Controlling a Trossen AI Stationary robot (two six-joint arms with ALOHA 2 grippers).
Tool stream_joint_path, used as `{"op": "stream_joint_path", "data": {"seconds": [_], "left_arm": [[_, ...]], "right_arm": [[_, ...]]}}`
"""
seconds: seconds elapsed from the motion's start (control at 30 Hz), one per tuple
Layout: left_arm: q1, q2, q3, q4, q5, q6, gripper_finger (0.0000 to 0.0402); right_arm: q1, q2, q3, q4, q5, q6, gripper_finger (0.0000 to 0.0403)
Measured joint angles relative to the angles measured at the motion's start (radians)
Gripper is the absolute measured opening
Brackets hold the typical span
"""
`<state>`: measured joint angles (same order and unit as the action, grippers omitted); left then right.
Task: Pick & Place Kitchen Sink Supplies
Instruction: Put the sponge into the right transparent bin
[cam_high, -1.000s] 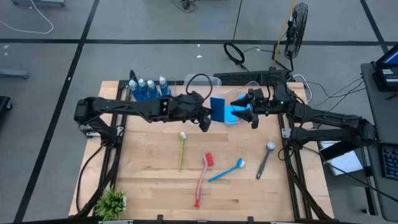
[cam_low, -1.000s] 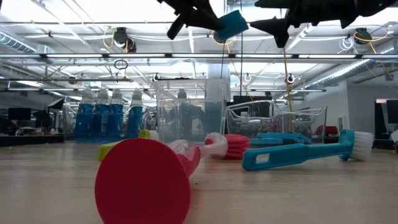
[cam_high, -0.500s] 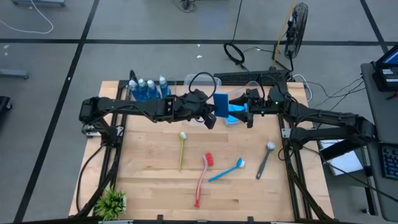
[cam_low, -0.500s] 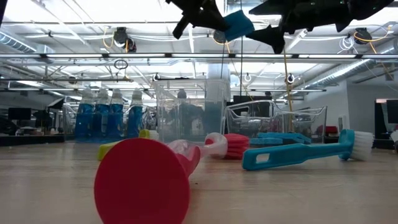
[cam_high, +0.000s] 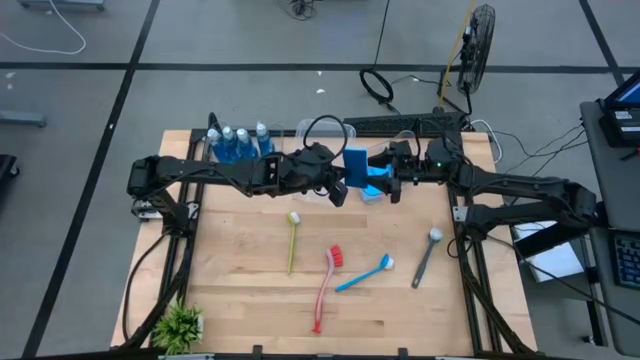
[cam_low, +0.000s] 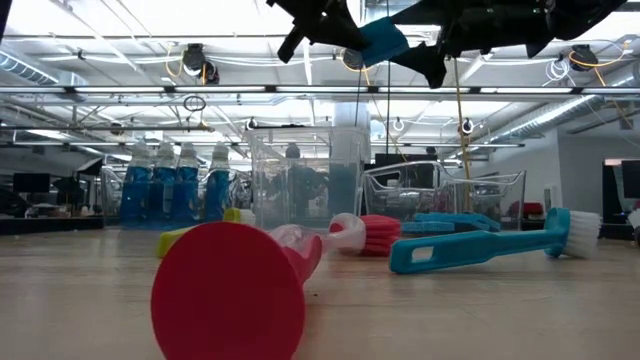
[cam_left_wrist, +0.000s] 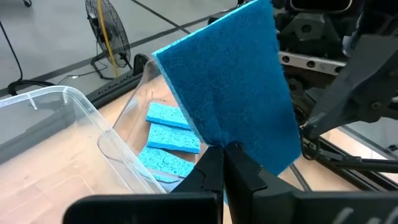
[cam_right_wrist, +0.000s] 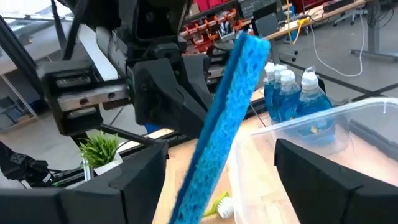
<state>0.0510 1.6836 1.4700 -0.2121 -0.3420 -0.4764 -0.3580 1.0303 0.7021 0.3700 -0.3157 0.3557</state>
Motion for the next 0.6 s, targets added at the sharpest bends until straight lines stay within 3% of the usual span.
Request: {"op": "stream_joint_path", "data": {"seconds": [0.23,0.6], "left_arm": [[0.000,0.000,0.000,-0.003,0.025,-0.003,0.0000],[0.001,0.000,0.000,-0.015,0.024,-0.015,0.0000]], "right_arm": [[0.000,0.005,0.000,0.000,0.014,0.000,0.0210],[0.000,0.004,0.000,-0.002,0.024,0.000,0.0035]]}}
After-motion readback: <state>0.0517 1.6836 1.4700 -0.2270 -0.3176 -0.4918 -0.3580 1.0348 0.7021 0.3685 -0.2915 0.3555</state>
